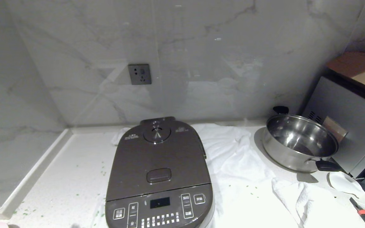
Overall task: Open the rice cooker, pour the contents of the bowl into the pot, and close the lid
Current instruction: Press the start button
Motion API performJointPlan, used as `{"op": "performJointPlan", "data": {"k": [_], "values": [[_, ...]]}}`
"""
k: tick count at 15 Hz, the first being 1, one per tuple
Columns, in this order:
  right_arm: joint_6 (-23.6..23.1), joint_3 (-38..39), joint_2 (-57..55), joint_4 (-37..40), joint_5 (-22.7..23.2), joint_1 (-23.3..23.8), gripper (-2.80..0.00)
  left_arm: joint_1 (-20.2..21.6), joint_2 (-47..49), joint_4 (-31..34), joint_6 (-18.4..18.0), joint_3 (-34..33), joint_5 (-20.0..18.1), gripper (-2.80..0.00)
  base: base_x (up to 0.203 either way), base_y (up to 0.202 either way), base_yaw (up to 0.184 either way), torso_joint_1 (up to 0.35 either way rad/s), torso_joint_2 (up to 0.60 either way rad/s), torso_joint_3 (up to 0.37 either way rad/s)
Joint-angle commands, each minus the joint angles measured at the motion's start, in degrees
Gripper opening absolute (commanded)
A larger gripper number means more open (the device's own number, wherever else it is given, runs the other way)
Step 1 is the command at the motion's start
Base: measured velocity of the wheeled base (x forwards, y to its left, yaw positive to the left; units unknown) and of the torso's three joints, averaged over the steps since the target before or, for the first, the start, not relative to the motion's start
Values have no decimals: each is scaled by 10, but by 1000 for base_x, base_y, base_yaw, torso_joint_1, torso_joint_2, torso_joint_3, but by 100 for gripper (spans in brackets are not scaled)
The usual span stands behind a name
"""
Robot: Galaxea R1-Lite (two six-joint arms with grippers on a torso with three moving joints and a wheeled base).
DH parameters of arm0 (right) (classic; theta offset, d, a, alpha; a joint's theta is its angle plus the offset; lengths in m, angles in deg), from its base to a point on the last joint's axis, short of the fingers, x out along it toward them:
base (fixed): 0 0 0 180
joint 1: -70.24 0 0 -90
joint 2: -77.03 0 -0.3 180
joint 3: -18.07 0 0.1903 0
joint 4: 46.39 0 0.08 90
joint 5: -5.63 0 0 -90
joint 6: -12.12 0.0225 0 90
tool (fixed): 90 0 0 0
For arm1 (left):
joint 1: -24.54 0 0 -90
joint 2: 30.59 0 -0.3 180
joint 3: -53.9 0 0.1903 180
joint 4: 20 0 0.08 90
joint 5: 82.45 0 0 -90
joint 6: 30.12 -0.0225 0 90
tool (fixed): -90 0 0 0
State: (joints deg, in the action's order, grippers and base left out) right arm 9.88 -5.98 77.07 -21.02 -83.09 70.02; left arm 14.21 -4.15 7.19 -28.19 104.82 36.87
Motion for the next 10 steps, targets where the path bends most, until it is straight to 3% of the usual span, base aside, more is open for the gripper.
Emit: {"op": "performJointPlan", "data": {"k": [1, 2, 4, 7, 10], "values": [[0, 0, 0, 0, 0, 0, -280, 48, -90, -2, -65, -16, 2, -280, 0, 0, 0, 0, 0, 0], [0, 0, 0, 0, 0, 0, -280, 56, -103, -16, -94, -39, 6, -280, 0, 0, 0, 0, 0, 0], [0, 0, 0, 0, 0, 0, -280, 60, -105, -104, -105, -73, 24, -280, 0, 0, 0, 0, 0, 0], [0, 0, 0, 0, 0, 0, -280, 107, -107, -103, -129, -83, 22, -280, 0, 0, 0, 0, 0, 0], [0, 1, 0, 0, 0, 0, -280, 105, -131, -104, -135, -138, -14, -280, 0, 0, 0, 0, 0, 0]]}}
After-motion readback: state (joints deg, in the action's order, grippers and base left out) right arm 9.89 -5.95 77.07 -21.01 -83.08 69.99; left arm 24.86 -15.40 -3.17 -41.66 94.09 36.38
